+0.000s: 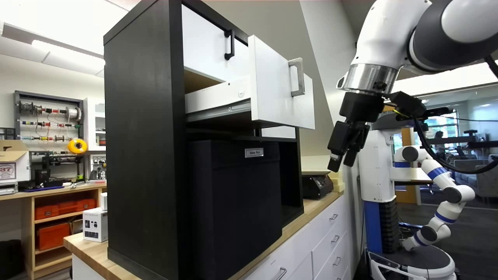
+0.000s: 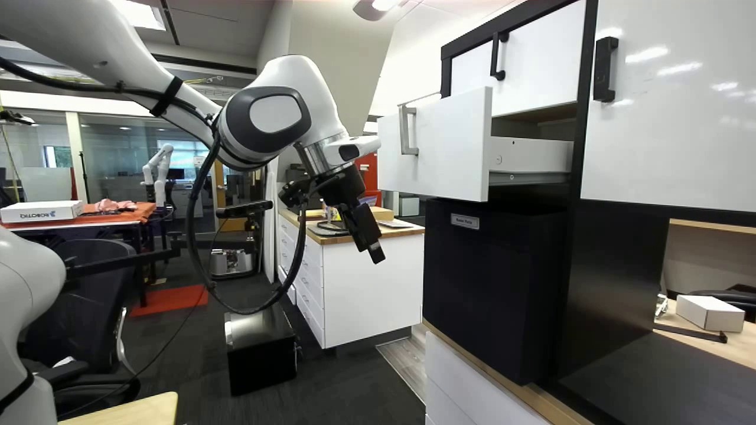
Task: Open the bottom drawer on the left
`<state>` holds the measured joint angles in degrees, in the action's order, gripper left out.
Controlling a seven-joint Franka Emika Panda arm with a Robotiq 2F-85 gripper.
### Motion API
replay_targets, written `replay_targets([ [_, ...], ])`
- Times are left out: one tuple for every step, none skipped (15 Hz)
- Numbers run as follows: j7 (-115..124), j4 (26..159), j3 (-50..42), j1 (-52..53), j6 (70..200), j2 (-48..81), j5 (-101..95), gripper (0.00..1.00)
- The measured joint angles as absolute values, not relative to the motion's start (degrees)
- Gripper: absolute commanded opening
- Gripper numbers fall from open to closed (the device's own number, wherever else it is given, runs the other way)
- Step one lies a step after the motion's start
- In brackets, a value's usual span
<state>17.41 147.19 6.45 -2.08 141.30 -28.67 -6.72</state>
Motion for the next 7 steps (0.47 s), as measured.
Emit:
replay_targets([
  [16.45, 146.74, 6.15, -1.78, 139.17, -28.49, -5.43, 1.00],
  [15.81, 146.27, 5.94, -1.66, 137.18, -28.29, -4.54, 1.00],
  [15.53, 145.81, 5.83, -1.66, 135.40, -28.12, -3.95, 1.00],
  [15.45, 145.35, 5.71, -1.66, 133.81, -27.97, -3.62, 1.00],
  [15.45, 144.96, 5.58, -1.66, 132.42, -27.87, -3.44, 1.00],
  [15.44, 144.55, 5.50, -1.67, 131.05, -27.80, -3.40, 1.00],
  [15.44, 144.24, 5.46, -1.68, 130.24, -27.76, -3.40, 1.00],
])
